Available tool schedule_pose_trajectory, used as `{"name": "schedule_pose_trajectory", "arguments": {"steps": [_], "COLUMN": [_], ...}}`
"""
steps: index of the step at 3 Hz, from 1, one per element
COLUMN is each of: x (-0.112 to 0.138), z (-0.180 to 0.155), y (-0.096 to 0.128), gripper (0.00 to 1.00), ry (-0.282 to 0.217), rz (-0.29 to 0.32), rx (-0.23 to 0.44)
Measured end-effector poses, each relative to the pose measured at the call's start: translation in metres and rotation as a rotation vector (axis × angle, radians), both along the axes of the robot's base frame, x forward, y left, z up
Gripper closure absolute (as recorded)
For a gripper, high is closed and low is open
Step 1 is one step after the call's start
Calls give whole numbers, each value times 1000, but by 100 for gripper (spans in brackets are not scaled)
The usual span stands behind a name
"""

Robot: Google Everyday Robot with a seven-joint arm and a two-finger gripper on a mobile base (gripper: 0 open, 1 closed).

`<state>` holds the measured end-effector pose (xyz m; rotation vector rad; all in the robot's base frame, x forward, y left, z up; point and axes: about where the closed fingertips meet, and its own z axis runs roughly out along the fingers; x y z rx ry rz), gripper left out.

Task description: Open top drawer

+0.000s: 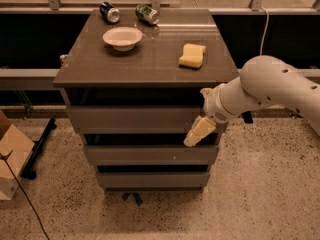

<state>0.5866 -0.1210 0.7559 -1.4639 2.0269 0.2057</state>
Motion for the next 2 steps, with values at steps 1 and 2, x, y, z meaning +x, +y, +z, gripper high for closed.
{"name": "schedule_pose_trajectory", "arguments": {"steps": [1,2], "x": [11,33], "z": [-19,-30], "y": [3,7], "gripper": [0,0], "ry": [20,19], "rz": [-1,14], "rx": [16,27]}}
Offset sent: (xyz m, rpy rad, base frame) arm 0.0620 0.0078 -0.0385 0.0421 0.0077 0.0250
